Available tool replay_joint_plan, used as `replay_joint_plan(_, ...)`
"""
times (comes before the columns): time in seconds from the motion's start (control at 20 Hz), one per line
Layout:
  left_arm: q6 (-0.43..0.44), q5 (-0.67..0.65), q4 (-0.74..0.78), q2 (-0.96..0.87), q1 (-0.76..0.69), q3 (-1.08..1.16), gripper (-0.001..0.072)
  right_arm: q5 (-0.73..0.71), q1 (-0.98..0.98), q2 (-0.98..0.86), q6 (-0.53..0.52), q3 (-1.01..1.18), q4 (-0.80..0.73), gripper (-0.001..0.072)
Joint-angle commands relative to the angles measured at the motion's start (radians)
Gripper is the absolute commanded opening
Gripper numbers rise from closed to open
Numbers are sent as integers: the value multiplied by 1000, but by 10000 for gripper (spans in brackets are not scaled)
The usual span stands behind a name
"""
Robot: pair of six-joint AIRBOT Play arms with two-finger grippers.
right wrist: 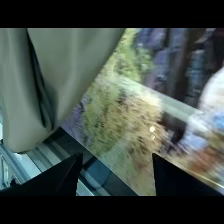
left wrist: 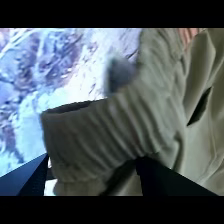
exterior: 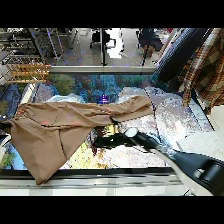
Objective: Fold the clothes and pants, and hang the long-sleeved shirts on hangers.
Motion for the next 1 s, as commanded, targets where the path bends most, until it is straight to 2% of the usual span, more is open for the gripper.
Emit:
replay_joint_plan(0.0,5,-60,-37,-8,-23,0,469,-35,107,-202,87,198,48,516)
replay_joint_plan(0.05,5,-66,-37,-8,-23,0,325,-27,118,-250,118,261,47,508)
replay_joint_plan(0.1,6,-71,-37,-8,-23,0,229,-26,127,-286,146,310,45,498)
replay_joint_plan(0.15,6,-79,-37,-8,-23,0,221,-27,135,-315,176,352,43,496)
replay_joint_plan(0.25,6,-84,-37,-8,-23,0,221,-23,146,-365,222,425,39,438)
replay_joint_plan(0.3,6,-83,-37,-8,-26,0,198,-11,153,-391,248,460,39,418)
replay_joint_plan(0.35,5,-76,-37,-8,-27,0,37,7,153,-416,270,497,37,398)
replay_joint_plan(0.4,6,-69,-38,-8,-27,0,22,24,153,-435,278,529,37,296)
replay_joint_plan(0.45,6,-59,-51,-7,-27,0,22,36,153,-441,273,550,31,95)
replay_joint_plan(0.5,15,-42,-84,-6,-20,2,22,53,146,-431,267,566,-10,23)
replay_joint_plan(0.55,49,-24,-145,-1,-8,5,22,89,134,-405,267,584,-112,22)
replay_joint_plan(0.6,87,-13,-201,12,8,5,21,130,119,-356,296,588,-277,21)
replay_joint_plan(0.65,109,-12,-221,29,21,11,20,201,103,-285,400,587,-551,20)
replay_joint_plan(0.7,129,-10,-216,48,34,29,19,323,88,-200,534,587,-884,20)
replay_joint_plan(0.75,154,3,-216,64,47,50,19,476,74,-115,623,587,-1180,20)
replay_joint_plan(0.8,175,24,-208,77,58,71,19,648,55,-17,639,587,-1435,20)
replay_joint_plan(0.85,186,44,-176,87,61,85,19,766,27,77,604,588,-1590,20)
replay_joint_plan(0.9,186,65,-119,93,60,89,18,808,-9,175,553,588,-1655,20)
replay_joint_plan(0.95,185,95,-55,93,45,87,18,755,-56,272,533,588,-1637,20)
